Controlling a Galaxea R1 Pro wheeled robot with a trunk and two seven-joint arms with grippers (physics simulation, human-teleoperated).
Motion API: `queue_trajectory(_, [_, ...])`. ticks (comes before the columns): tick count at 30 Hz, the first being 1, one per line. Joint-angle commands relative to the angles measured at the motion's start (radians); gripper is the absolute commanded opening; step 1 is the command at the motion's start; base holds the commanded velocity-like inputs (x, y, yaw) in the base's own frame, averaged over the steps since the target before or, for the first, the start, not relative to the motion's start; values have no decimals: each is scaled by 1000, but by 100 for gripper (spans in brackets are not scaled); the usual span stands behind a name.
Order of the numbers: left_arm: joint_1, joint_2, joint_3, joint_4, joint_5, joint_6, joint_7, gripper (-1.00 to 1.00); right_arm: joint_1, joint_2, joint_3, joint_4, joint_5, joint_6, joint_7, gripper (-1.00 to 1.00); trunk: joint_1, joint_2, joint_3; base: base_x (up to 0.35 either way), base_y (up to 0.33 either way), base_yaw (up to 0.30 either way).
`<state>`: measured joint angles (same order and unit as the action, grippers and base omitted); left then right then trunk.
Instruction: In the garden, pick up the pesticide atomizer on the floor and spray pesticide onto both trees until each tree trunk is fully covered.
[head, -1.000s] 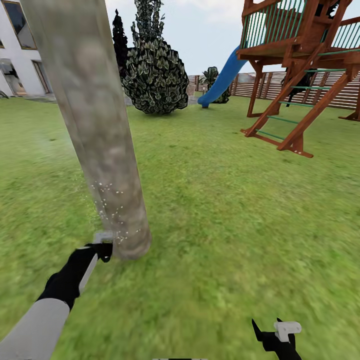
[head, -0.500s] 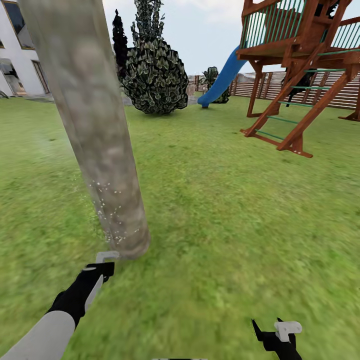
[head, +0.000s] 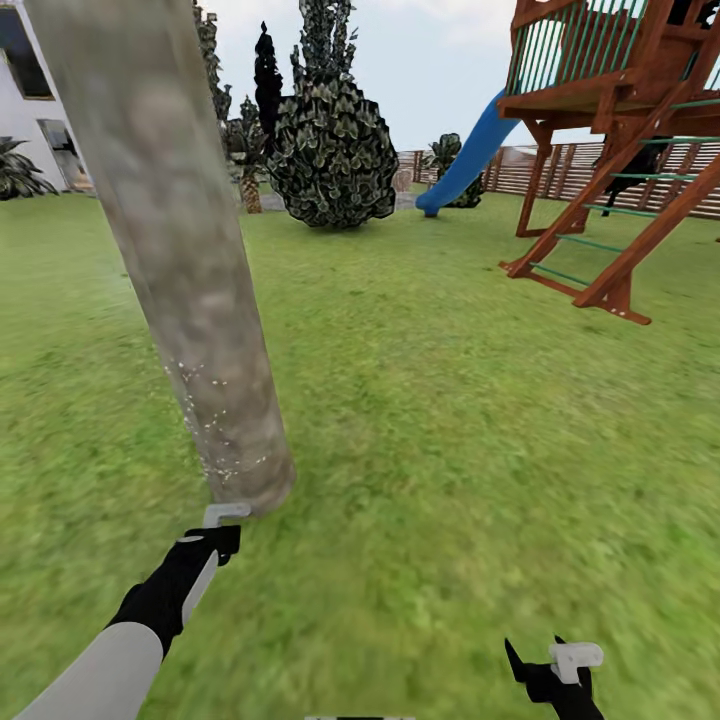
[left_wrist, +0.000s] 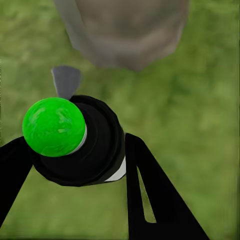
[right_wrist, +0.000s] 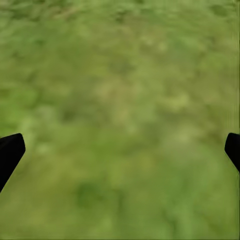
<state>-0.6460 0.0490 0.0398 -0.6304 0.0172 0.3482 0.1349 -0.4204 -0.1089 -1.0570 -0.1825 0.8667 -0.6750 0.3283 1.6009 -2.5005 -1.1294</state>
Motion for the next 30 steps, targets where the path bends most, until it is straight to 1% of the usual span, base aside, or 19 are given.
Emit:
queue_trajectory(1, [0, 0, 0, 0, 0, 0, 0, -100, 0, 0, 0, 0, 0, 0, 0, 100, 0, 0, 0, 195, -229, 277])
queue_trajectory(3, [-1, 0, 0, 0, 0, 0, 0, -100, 0, 0, 0, 0, 0, 0, 0, 100, 0, 0, 0, 218, -211, 273])
queue_trajectory(9, [0, -1, 0, 0, 0, 0, 0, -100, 0, 0, 0, 0, 0, 0, 0, 100, 0, 0, 0, 172, -227, 54])
queue_trajectory(15, [0, -1, 0, 0, 0, 0, 0, -100, 0, 0, 0, 0, 0, 0, 0, 100, 0, 0, 0, 91, -266, 268])
queue_trajectory(23, [-1, -9, -1, 0, 0, 0, 0, -100, 0, 0, 0, 0, 0, 0, 0, 100, 0, 0, 0, 100, -266, 274])
queue_trajectory(28, [0, -10, -1, 0, 0, 1, 0, -100, 0, 0, -1, -2, 0, 0, 0, 100, 0, 0, 0, 139, -266, 32])
queue_trajectory(30, [0, -15, -1, 0, 0, 0, 0, -100, 0, 0, -1, -2, 0, 0, 0, 100, 0, 0, 0, 154, -265, 0])
